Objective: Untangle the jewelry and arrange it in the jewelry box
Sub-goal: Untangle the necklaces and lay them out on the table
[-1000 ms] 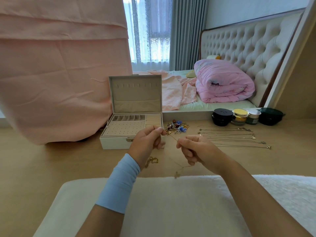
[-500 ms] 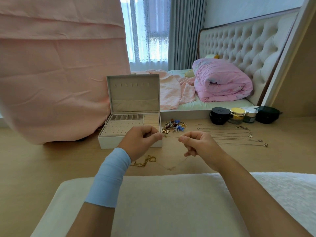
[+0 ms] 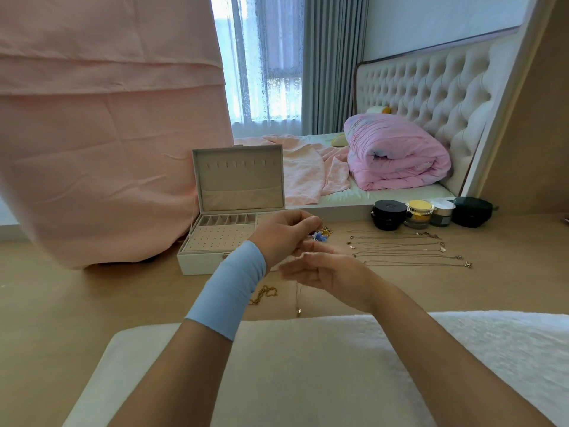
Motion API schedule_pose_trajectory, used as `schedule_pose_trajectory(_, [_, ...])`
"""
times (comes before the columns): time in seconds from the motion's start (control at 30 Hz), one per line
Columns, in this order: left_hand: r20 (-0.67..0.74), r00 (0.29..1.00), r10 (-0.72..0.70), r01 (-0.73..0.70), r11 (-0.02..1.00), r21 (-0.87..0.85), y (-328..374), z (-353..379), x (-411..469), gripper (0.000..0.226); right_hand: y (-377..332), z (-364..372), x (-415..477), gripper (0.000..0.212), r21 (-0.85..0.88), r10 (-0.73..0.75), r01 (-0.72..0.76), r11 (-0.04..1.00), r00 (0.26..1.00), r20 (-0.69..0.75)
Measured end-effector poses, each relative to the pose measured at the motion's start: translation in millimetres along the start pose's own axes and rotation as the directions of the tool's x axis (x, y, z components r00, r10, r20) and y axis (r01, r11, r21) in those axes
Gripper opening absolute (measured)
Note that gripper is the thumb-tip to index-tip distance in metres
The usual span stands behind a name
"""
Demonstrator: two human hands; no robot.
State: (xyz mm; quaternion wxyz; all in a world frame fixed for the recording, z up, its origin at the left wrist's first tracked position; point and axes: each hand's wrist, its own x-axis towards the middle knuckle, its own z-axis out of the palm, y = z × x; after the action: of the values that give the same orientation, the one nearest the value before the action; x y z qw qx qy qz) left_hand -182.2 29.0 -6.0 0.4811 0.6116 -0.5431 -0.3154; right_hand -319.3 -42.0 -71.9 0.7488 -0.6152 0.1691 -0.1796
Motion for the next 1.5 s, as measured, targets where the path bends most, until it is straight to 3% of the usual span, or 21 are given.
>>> schedule_pose_trajectory(0.1, [-0.029,0.999,0.021,-0.020,0.999,0.036,10.0,2.9,5.3,0.018,-1.8,-0.1,-8.3,0.025,-0.020,0.045,-0.044,0.999,0.997,0.065])
schedule_pose_trajectory(0.33, [-0.381,0.925,0.014,-0.041,0.997,-0.064,-1.9,2.2,11.9,0.017,-13.5,-48.4,-40.5,0.015,-0.291,0.048,-0.117,0.950,0.971,-0.236])
schedule_pose_trajectory(0.47, [-0.443,0.896,-0.041,0.087,0.993,0.084,-35.1,20.1,15.7,0.018,-14.4,-88.7,-65.3,0.019,-0.399,0.014,-0.183,0.899,0.921,-0.390])
schedule_pose_trajectory(0.57, [-0.397,0.914,-0.088,0.199,0.948,0.247,-54.1,39.3,16.0,0.017,-11.2,-109.4,-81.0,0.018,-0.475,-0.015,-0.245,0.845,0.877,-0.480])
schedule_pose_trajectory(0.7, [-0.278,0.943,-0.183,0.313,0.772,0.554,-69.1,57.1,17.0,0.015,-3.2,-126.7,-90.8,0.008,-0.663,-0.066,-0.389,0.639,0.832,-0.551])
schedule_pose_trajectory(0.8, [-0.224,0.947,-0.229,0.320,0.615,0.721,-73.4,63.9,18.4,0.019,0.2,-128.7,-91.2,0.010,-0.737,-0.111,-0.446,0.507,0.814,-0.570])
schedule_pose_trajectory(0.9, [-0.239,0.954,-0.181,0.299,0.535,0.790,-74.7,65.0,16.8,0.020,-0.9,-123.2,-89.9,0.006,-0.769,-0.115,-0.488,0.412,0.810,-0.575])
schedule_pose_trajectory(1.03, [-0.228,0.971,-0.067,0.225,0.564,0.795,-81.6,61.8,13.3,0.023,-11.0,-113.4,-90.8,0.020,-0.781,-0.090,-0.582,0.226,0.786,-0.612])
schedule_pose_trajectory(1.2, [0.052,0.992,-0.111,0.032,0.647,0.762,-69.4,75.0,4.1,0.047,-15.5,-98.3,-91.1,0.050,-0.807,-0.052,-0.590,0.012,0.806,-0.590])
schedule_pose_trajectory(1.33, [0.215,0.914,-0.345,0.012,0.553,0.833,-65.5,88.8,-2.4,0.070,-2.2,-83.8,-98.9,0.074,-0.850,0.199,-0.523,0.061,0.841,-0.503])
schedule_pose_trajectory(1.5, [0.288,0.881,-0.376,-0.044,0.540,0.840,-64.2,98.6,-1.9,0.071,7.0,-99.5,-111.0,0.080,-0.846,0.267,-0.533,0.023,0.819,-0.508])
